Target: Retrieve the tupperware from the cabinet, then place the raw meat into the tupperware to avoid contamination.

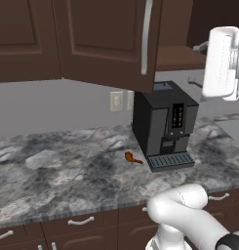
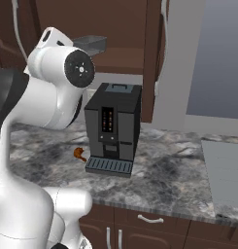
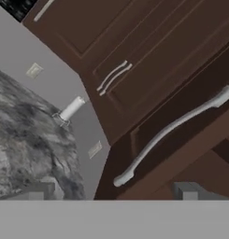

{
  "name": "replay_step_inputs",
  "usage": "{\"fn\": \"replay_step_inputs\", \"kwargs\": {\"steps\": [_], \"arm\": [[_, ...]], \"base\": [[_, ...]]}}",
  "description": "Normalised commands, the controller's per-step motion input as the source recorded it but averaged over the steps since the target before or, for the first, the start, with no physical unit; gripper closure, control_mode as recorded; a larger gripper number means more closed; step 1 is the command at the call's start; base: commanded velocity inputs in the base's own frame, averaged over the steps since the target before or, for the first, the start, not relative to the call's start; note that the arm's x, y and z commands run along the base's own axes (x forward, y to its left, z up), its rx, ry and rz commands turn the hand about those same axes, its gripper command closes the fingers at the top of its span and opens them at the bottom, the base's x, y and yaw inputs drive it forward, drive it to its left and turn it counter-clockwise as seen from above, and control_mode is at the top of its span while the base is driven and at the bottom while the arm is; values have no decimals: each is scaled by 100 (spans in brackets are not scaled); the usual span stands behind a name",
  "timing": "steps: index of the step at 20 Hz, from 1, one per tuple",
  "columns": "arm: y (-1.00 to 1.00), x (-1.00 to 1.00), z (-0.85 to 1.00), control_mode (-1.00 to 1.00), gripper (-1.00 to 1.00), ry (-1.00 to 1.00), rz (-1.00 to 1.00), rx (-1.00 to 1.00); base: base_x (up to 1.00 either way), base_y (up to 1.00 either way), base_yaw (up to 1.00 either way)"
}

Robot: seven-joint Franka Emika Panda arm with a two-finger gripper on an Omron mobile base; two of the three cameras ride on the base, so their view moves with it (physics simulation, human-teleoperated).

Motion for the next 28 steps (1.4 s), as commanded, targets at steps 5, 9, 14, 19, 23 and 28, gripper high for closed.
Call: {"fn": "replay_step_inputs", "kwargs": {"steps": [5, 9, 14, 19, 23, 28], "arm": [[0, 2, 0, -100, -100, -20, -2, -13], [0, 26, 0, -100, -100, -7, -4, -6], [0, 43, -1, -100, -100, 0, 0, 0], [0, 46, -5, -100, -100, 0, 6, 2], [4, 48, -11, -100, -100, 0, 11, 3], [7, 54, -10, -100, -100, 0, 11, 2]], "base": [[0, 0, 0], [0, 0, 0], [0, 0, 0], [0, 0, 0], [0, 0, 0], [0, 0, 0]]}}
